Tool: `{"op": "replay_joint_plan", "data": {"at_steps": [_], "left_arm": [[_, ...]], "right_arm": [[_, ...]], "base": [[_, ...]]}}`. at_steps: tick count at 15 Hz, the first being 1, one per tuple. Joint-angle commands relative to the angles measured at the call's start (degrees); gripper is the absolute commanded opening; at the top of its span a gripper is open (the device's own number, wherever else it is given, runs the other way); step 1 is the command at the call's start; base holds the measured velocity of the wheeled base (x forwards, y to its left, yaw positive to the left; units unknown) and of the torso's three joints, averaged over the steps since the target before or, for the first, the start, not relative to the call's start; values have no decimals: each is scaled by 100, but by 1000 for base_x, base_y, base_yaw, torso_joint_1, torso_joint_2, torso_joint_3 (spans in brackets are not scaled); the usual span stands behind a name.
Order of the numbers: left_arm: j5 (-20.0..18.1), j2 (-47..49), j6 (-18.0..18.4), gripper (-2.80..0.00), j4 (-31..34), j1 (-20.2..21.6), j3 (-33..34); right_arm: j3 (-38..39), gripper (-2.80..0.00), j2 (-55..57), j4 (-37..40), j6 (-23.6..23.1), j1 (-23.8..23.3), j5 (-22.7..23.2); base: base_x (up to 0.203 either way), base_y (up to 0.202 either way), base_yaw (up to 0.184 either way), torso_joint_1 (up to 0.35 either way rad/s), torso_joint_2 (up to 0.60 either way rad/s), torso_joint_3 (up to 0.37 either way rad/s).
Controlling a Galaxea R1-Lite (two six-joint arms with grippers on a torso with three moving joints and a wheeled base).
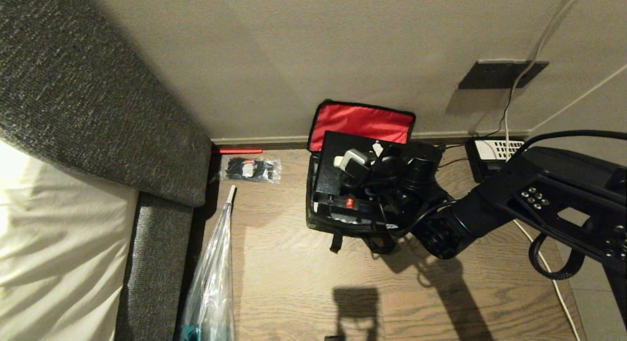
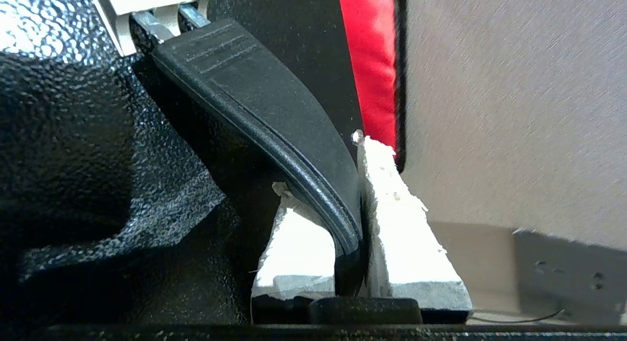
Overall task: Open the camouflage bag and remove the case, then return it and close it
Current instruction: Place the black box back
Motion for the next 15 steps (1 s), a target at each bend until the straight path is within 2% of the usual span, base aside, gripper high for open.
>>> {"op": "replay_joint_plan", "data": {"at_steps": [1, 9, 15], "left_arm": [[0, 10, 0, -280, 0, 7, -1], [0, 10, 0, -280, 0, 7, -1], [0, 10, 0, -280, 0, 7, -1]], "right_arm": [[3, -280, -66, -27, -65, 109, -10], [64, -280, 188, -120, -12, 154, -34], [-59, -280, 408, -208, -3, 13, -25]], "base": [[0, 0, 0, 0, 0, 0], [0, 0, 0, 0, 0, 0], [0, 0, 0, 0, 0, 0]]}}
